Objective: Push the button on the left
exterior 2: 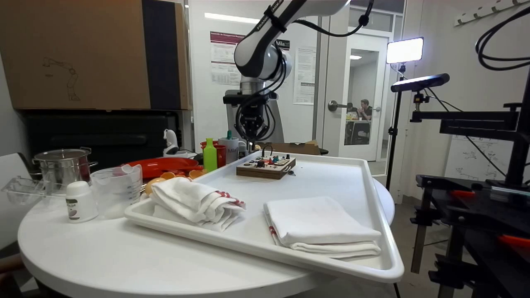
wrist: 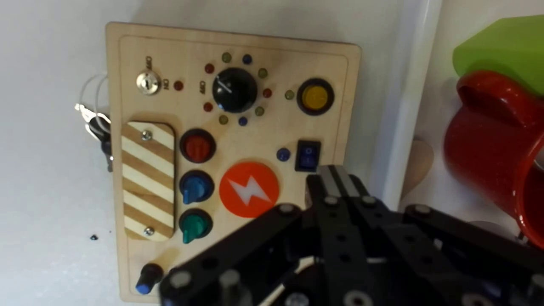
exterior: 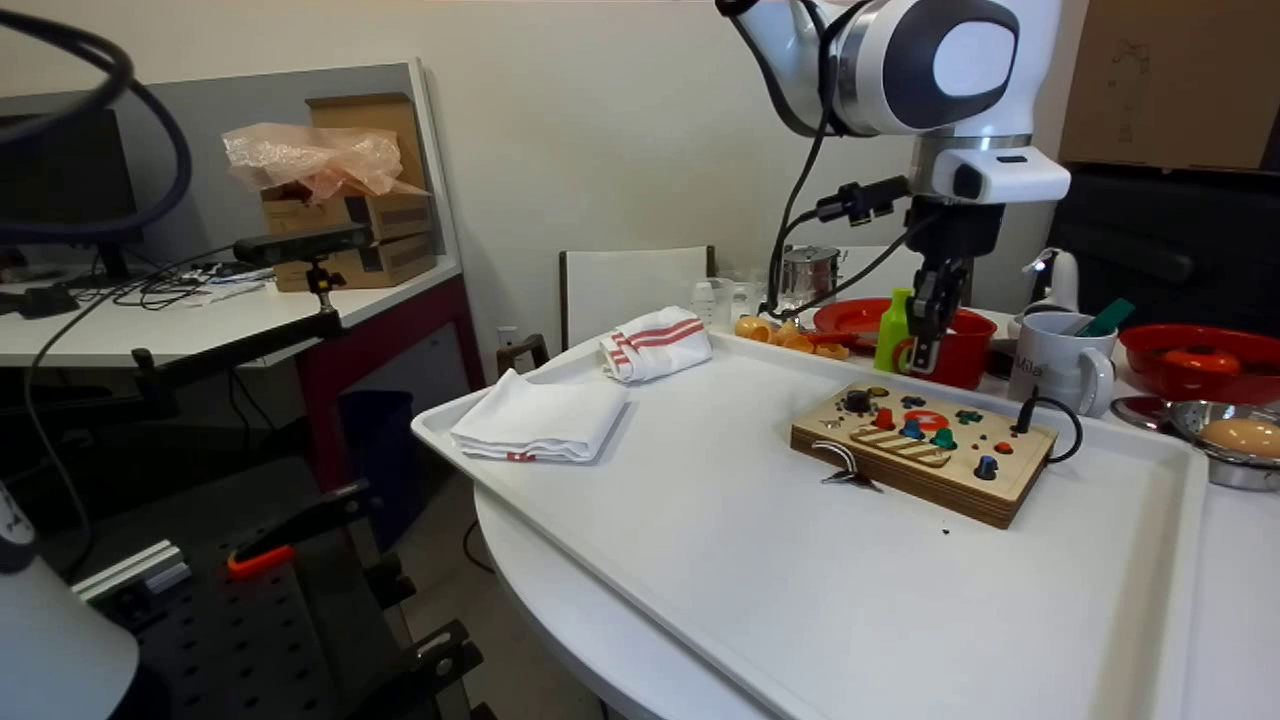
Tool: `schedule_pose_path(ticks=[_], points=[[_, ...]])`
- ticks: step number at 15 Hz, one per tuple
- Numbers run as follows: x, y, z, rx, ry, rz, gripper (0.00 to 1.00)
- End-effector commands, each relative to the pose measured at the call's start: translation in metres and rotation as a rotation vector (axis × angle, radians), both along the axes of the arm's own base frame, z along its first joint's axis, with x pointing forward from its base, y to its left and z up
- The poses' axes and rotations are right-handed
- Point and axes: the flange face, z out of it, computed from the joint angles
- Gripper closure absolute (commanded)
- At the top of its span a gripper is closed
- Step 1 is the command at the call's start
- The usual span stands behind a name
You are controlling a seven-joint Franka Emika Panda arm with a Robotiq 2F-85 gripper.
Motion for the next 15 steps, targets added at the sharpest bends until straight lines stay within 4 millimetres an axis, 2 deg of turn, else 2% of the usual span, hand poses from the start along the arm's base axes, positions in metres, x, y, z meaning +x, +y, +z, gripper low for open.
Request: schedule_pose_path(ticks=[1,15], points=[[0.0069,-0.0007,0.0025,-0.011,0.003,0.006,1.0],[-0.0015,0.0062,-0.0071,-0.026,0.059,0.002,1.0]])
